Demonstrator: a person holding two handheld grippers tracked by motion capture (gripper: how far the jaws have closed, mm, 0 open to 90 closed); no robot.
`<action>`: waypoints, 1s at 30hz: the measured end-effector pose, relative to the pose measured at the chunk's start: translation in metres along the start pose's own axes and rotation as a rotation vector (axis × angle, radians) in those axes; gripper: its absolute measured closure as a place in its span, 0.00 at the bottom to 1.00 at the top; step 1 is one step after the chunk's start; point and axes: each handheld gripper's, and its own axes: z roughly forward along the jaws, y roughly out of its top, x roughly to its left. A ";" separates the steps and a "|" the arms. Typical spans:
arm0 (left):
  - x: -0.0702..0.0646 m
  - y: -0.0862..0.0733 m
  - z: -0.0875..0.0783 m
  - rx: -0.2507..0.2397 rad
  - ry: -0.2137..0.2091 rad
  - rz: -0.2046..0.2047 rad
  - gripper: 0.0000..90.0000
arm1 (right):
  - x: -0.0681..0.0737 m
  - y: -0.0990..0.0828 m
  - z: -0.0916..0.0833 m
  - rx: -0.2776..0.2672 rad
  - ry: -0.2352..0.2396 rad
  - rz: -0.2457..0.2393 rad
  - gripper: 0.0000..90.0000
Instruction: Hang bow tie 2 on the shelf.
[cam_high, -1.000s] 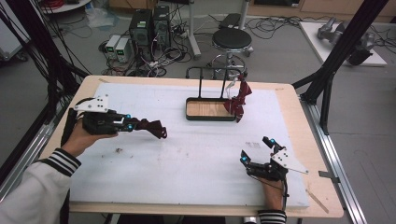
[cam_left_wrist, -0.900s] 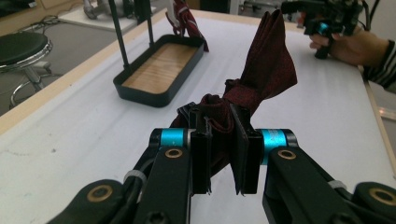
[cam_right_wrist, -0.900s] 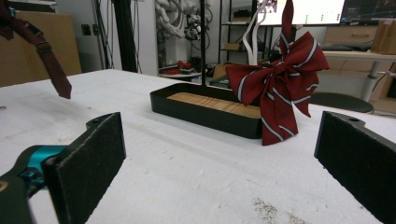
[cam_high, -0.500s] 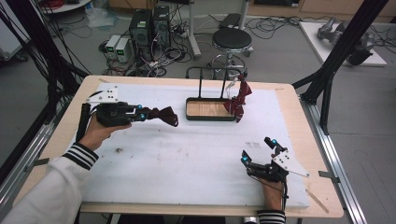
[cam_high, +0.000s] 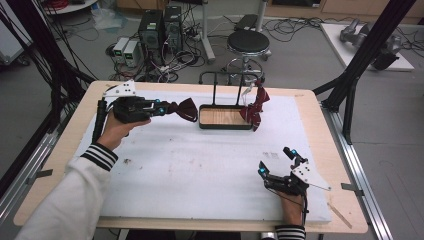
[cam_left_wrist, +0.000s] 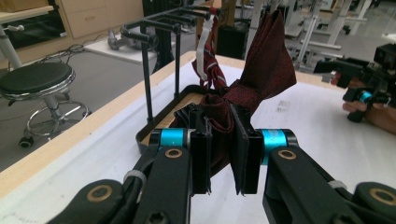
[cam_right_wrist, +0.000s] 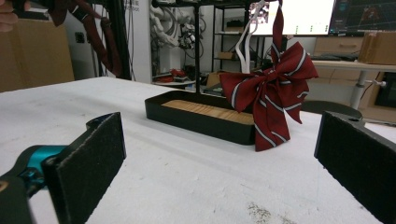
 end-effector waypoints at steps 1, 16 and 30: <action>0.001 0.001 0.002 0.015 0.003 0.005 0.88 | 0.000 0.000 0.000 0.002 -0.001 0.003 0.01; 0.012 0.024 0.026 -0.007 0.027 0.023 0.88 | 0.001 0.000 0.000 0.004 -0.003 0.000 0.01; 0.024 0.041 0.056 -0.037 0.074 -0.001 0.88 | 0.001 0.000 0.000 0.005 -0.002 -0.004 0.01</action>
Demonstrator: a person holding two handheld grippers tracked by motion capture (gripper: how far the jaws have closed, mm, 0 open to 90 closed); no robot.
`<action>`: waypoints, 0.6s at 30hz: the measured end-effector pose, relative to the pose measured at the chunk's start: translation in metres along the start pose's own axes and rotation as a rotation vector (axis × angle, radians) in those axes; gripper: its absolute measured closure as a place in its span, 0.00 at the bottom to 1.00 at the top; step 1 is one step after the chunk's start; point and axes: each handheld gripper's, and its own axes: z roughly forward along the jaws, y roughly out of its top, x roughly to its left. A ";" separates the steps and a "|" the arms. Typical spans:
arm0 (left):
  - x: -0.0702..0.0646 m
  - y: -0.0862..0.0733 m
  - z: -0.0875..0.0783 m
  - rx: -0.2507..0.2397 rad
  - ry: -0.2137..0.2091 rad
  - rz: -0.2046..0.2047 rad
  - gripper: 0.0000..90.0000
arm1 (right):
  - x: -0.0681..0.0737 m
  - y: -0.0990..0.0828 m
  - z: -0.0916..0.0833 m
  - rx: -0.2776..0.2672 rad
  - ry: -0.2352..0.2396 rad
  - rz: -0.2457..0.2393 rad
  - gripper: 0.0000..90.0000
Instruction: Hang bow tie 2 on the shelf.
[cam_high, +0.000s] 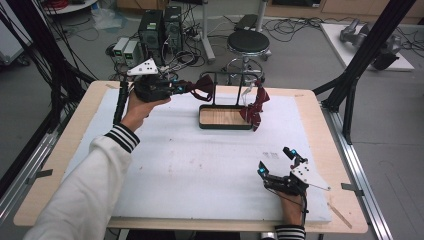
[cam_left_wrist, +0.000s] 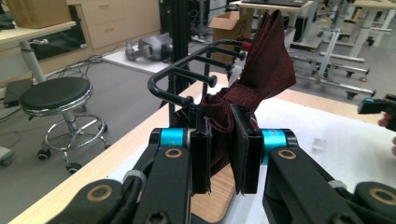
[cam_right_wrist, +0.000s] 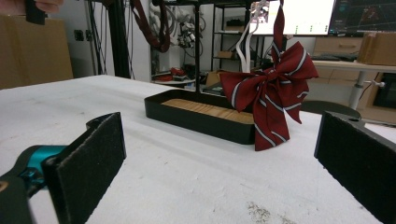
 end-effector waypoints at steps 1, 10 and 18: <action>0.000 0.000 0.001 -0.001 0.005 -0.005 0.88 | 0.000 0.000 0.000 0.000 0.000 0.000 0.01; 0.006 -0.001 0.004 -0.025 0.069 -0.028 0.88 | 0.000 0.000 0.000 0.004 0.000 -0.003 0.01; 0.011 -0.004 0.006 -0.037 0.142 -0.057 0.87 | 0.001 0.000 0.001 0.003 -0.002 -0.006 0.01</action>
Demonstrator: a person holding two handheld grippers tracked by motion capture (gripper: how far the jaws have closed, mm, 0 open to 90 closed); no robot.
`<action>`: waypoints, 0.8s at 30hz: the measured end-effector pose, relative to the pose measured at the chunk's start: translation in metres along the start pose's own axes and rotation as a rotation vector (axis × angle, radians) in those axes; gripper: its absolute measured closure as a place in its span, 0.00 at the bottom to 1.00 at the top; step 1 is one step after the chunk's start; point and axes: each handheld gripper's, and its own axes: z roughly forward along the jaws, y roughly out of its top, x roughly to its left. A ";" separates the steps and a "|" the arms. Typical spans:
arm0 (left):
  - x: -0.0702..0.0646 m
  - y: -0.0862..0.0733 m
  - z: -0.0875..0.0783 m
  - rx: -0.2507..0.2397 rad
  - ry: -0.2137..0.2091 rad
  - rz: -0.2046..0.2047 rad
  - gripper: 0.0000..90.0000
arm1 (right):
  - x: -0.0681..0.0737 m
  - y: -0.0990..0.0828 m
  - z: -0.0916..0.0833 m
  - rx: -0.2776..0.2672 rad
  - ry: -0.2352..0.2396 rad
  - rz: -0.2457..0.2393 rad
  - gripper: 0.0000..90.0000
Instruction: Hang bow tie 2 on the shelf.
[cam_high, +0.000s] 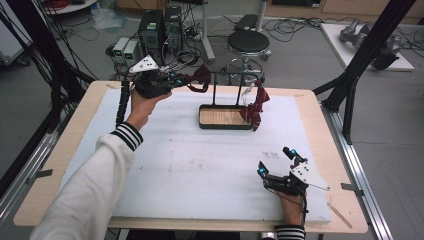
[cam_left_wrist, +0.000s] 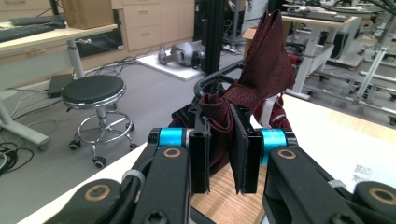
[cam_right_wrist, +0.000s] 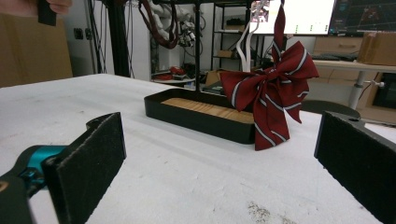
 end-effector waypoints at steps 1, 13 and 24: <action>0.000 0.000 0.000 0.001 0.005 -0.005 0.87 | 0.000 0.000 0.000 0.003 0.001 0.004 0.01; 0.006 -0.010 0.004 0.033 0.092 -0.023 0.87 | 0.001 0.000 0.000 0.003 0.000 -0.001 0.01; 0.012 -0.026 0.001 0.067 0.142 -0.033 0.88 | 0.000 0.000 0.000 0.005 -0.001 -0.006 0.01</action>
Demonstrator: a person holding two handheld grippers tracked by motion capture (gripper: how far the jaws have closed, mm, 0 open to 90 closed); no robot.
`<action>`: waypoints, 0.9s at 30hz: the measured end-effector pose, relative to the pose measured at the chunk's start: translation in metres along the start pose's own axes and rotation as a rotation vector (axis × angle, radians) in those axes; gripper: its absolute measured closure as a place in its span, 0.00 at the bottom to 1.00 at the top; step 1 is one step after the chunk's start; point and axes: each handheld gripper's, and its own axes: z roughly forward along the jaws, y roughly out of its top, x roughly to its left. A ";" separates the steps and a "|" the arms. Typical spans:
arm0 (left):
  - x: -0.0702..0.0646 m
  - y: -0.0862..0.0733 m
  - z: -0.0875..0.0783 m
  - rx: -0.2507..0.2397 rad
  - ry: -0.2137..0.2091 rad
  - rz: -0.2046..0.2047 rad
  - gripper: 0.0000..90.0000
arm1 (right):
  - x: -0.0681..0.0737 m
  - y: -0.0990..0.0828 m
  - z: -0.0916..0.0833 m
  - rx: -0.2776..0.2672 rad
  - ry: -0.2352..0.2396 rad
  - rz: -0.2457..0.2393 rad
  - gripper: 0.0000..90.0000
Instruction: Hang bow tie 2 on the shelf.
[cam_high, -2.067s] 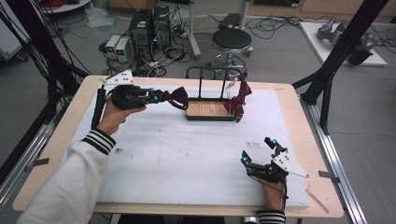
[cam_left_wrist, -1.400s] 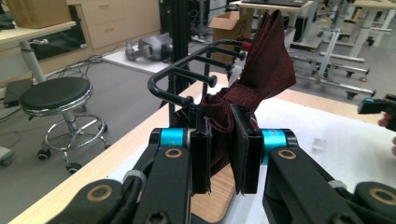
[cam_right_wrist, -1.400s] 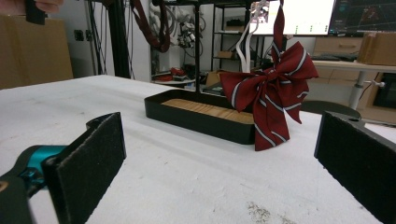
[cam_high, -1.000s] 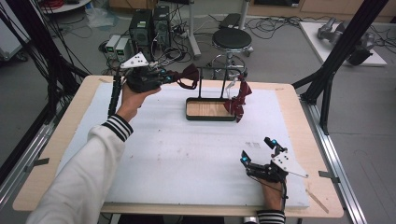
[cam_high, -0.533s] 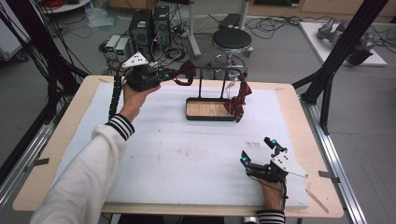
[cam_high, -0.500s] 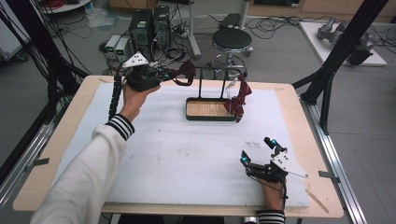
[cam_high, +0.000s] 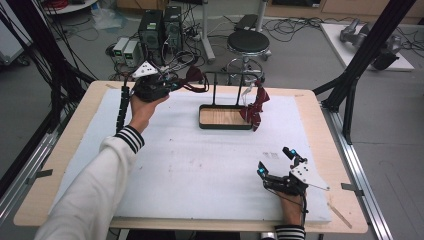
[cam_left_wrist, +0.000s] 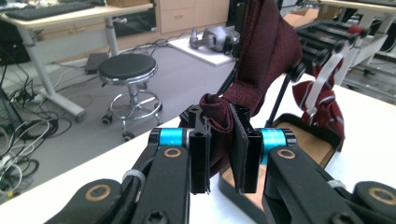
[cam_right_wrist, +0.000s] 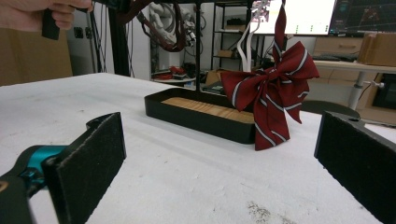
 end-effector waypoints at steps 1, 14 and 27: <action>0.001 -0.002 0.000 0.009 0.006 0.004 0.88 | 0.000 0.000 0.000 0.001 0.001 0.002 0.01; 0.007 -0.026 0.001 0.081 0.036 0.023 0.88 | 0.000 0.000 0.000 0.001 0.000 -0.006 0.01; 0.011 -0.036 -0.003 0.089 0.021 0.012 0.87 | 0.000 0.000 0.000 0.002 0.003 -0.001 0.01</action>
